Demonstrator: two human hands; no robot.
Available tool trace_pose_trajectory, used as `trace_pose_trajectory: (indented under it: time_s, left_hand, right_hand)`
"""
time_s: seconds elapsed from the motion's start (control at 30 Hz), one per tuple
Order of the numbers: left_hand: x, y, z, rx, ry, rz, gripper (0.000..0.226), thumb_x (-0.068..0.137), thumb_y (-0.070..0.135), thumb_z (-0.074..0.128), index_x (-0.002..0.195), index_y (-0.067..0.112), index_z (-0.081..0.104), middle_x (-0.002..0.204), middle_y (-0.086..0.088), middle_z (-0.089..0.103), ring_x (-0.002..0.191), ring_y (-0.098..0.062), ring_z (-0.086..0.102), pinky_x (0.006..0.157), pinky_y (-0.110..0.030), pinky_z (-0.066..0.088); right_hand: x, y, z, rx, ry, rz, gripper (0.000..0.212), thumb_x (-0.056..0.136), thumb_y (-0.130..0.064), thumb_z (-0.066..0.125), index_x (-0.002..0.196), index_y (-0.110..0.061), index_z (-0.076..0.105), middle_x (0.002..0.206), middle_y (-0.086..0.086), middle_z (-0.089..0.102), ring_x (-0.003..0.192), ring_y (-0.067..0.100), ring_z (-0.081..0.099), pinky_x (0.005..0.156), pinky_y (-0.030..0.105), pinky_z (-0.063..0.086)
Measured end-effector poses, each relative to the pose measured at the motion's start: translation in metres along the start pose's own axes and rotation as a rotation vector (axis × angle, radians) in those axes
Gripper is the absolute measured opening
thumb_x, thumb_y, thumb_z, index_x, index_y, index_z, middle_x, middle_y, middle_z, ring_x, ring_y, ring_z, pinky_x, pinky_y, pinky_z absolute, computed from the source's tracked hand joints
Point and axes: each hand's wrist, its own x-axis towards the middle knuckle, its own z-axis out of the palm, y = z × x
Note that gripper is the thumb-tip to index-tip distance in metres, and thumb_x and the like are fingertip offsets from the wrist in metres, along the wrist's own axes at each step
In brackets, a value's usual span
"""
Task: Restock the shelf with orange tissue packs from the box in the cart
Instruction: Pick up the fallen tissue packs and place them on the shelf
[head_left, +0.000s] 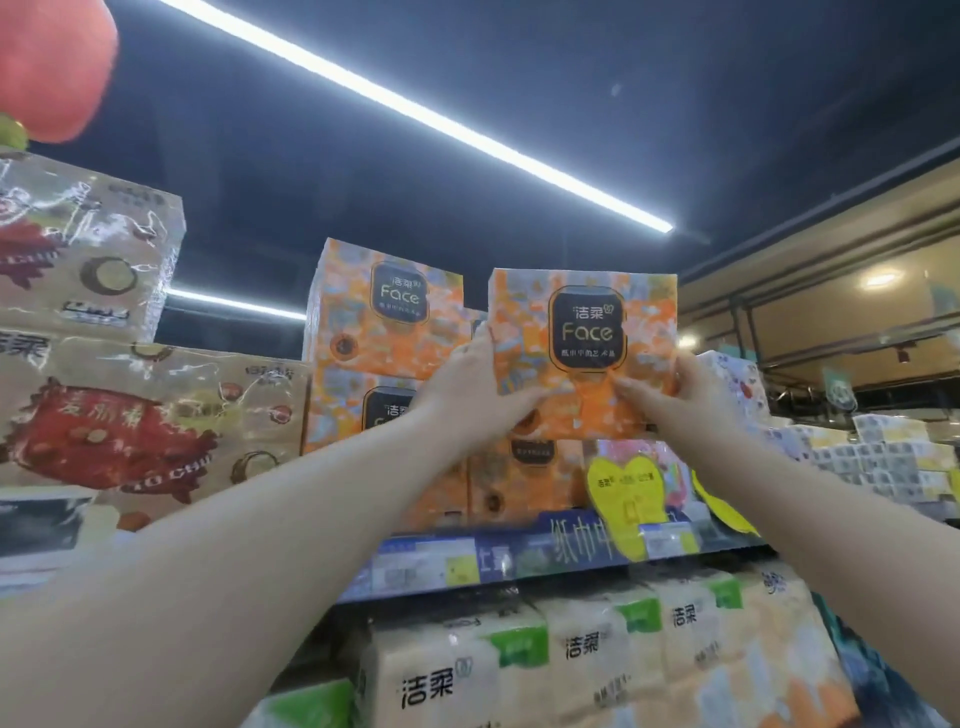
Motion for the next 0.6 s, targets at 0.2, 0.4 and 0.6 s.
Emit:
trace_pose_trajectory:
  time_s: [0.2, 0.4, 0.6]
  left_hand:
    - [0.050, -0.024, -0.001, 0.372, 0.264, 0.000, 0.068, 0.088, 0.046, 0.056, 0.144, 0.014, 0.034, 0.146, -0.010, 0.040, 0.136, -0.029, 0.035, 0.108, -0.039, 0.031]
    - [0.097, -0.043, -0.026, 1.038, 0.420, -0.042, 0.067, 0.081, 0.061, 0.054, 0.132, 0.018, 0.048, 0.130, -0.007, 0.053, 0.126, -0.031, 0.042, 0.102, -0.051, 0.035]
    - [0.121, -0.055, -0.047, 1.131, 0.330, -0.222, 0.086, 0.077, 0.074, 0.045, 0.141, 0.017, 0.037, 0.144, -0.008, 0.045, 0.139, -0.033, 0.029, 0.109, -0.059, 0.020]
  right_hand:
    - [0.068, 0.039, 0.015, 0.068, 0.001, -0.063, 0.038, 0.082, -0.027, 0.073, 0.116, -0.017, 0.059, 0.104, 0.000, 0.066, 0.095, 0.019, 0.065, 0.086, 0.038, 0.054]
    - [0.134, 0.066, 0.038, 0.144, -0.053, -0.098, 0.046, 0.079, -0.038, 0.073, 0.118, -0.018, 0.061, 0.111, 0.002, 0.068, 0.102, 0.023, 0.064, 0.093, 0.045, 0.052]
    - [0.171, 0.076, 0.069, 0.280, -0.175, -0.103, 0.053, 0.067, -0.045, 0.076, 0.112, -0.020, 0.062, 0.105, 0.001, 0.069, 0.096, 0.023, 0.067, 0.087, 0.047, 0.055]
